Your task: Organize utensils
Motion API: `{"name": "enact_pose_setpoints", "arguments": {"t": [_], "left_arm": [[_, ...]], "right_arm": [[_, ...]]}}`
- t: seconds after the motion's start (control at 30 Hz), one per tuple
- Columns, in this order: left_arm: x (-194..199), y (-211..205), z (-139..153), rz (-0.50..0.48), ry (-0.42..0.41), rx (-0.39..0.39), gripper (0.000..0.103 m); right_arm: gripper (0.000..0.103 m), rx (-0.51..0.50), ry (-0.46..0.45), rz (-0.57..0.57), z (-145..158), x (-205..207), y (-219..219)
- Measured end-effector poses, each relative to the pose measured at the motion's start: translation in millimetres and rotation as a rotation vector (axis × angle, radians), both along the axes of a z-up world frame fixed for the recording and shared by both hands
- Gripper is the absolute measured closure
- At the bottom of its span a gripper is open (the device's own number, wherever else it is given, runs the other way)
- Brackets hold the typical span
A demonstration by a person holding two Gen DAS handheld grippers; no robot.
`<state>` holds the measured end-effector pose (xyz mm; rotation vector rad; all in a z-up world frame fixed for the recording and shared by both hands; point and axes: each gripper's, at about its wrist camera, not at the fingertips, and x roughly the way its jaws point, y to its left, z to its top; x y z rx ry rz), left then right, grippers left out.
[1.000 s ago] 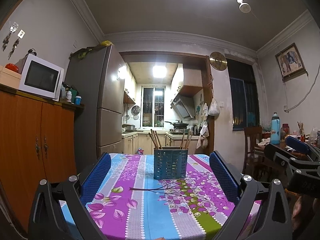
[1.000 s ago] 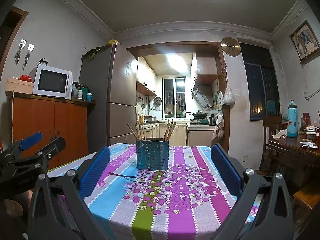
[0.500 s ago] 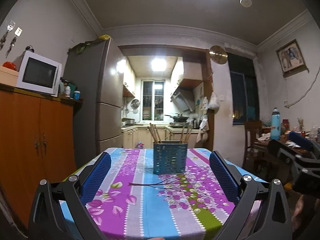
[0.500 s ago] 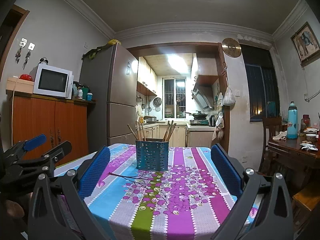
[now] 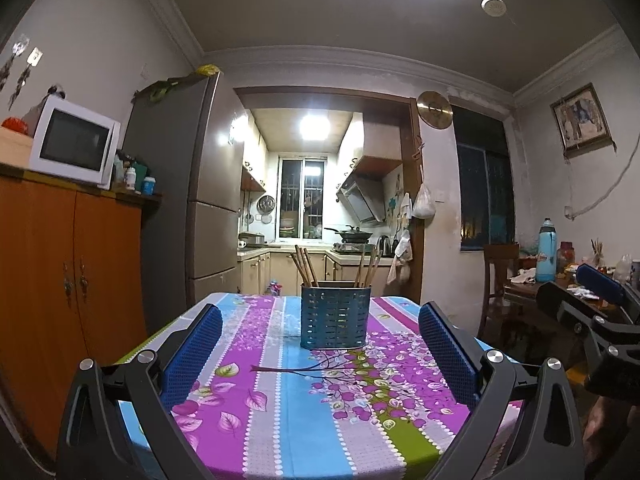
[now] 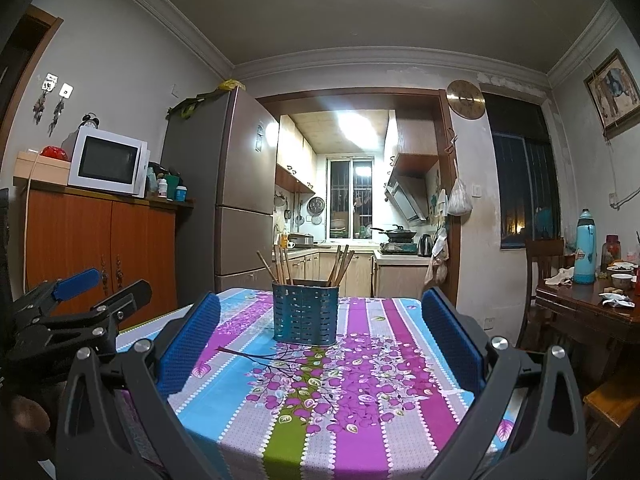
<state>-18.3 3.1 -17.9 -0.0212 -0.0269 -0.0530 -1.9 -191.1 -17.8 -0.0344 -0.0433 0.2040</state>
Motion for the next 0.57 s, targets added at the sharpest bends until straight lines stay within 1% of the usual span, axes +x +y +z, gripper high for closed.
{"name": "enact_pose_setpoints", "arguments": {"t": [0.13,0.33,0.4,0.43,0.5,0.57], "left_arm": [[-0.2,-4.0,0.0,-0.006,-0.004,0.018,0.005],[2.5,-2.6,-1.0,-0.001,0.003,0.020,0.005],[7.1,-1.2,-1.3,0.004,0.025,0.010,0.005],[12.1,-1.1,-2.4,0.003,0.049,0.013,0.005],[17.2,-1.0,-4.4,0.026,0.071,0.021,0.005],[21.4,-1.3,-6.7,0.027,0.092,0.026,0.005]], "right_arm": [[0.006,-0.002,0.001,-0.001,0.9,-0.5,0.6],[0.006,-0.003,0.000,-0.001,1.4,-0.7,1.1],[0.005,-0.004,0.002,-0.002,1.3,-0.6,1.1],[0.006,-0.005,0.004,-0.001,1.8,-0.5,1.0],[0.006,-0.009,0.007,0.000,3.0,-0.7,0.2],[0.006,-0.007,0.006,0.000,3.0,-0.7,0.1]]}}
